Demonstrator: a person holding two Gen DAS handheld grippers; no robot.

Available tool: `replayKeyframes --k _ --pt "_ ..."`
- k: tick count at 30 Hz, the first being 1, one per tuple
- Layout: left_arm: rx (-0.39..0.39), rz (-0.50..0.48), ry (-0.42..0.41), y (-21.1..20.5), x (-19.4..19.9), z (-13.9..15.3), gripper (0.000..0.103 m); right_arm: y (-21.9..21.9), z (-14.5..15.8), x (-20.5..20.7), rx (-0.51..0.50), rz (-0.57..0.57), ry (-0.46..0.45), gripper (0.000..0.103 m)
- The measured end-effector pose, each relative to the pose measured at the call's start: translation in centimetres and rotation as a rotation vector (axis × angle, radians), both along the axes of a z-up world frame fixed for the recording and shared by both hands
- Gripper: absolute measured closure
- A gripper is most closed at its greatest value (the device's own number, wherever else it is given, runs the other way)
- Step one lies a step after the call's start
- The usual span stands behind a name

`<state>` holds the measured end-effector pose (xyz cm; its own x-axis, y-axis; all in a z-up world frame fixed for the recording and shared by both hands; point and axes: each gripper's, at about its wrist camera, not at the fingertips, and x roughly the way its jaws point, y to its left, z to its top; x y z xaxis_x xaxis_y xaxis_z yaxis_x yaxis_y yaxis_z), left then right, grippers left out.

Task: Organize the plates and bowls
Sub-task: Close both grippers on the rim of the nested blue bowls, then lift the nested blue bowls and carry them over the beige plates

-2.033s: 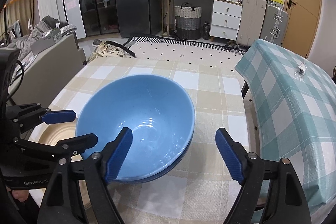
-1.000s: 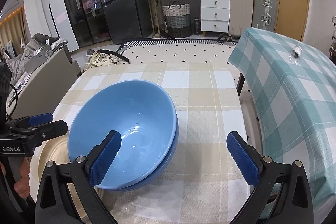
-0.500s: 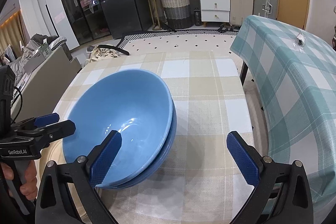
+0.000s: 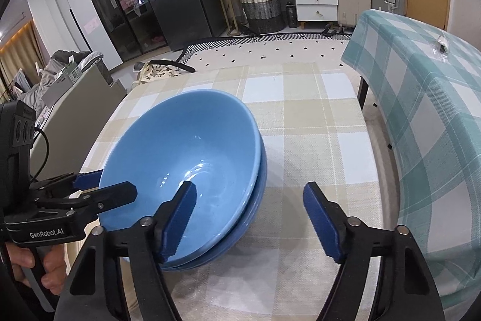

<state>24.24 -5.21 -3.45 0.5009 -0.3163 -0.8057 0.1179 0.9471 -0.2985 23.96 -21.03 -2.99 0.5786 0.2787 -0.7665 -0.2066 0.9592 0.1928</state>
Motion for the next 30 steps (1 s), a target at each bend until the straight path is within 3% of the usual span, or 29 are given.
replayKeyframes --k 3,7,11,14,30 --pt "-0.003 0.004 0.001 0.1 0.0 0.0 0.046 0.3 0.0 0.0 0.005 0.012 0.000 0.036" --pt "-0.009 0.008 0.007 0.2 0.0 0.0 0.055 0.8 -0.1 -0.2 -0.002 0.039 -0.002 0.049" --pt "-0.004 0.006 0.009 0.1 0.0 0.0 0.071 1.2 -0.1 -0.4 -0.035 0.043 -0.017 0.057" --pt "0.007 0.003 0.010 -0.1 0.0 0.0 0.073 1.0 -0.2 -0.4 -0.043 0.035 -0.019 0.063" --pt "0.047 -0.004 -0.052 -0.9 -0.6 1.5 0.073 0.6 0.5 -1.2 -0.049 0.018 -0.054 0.064"
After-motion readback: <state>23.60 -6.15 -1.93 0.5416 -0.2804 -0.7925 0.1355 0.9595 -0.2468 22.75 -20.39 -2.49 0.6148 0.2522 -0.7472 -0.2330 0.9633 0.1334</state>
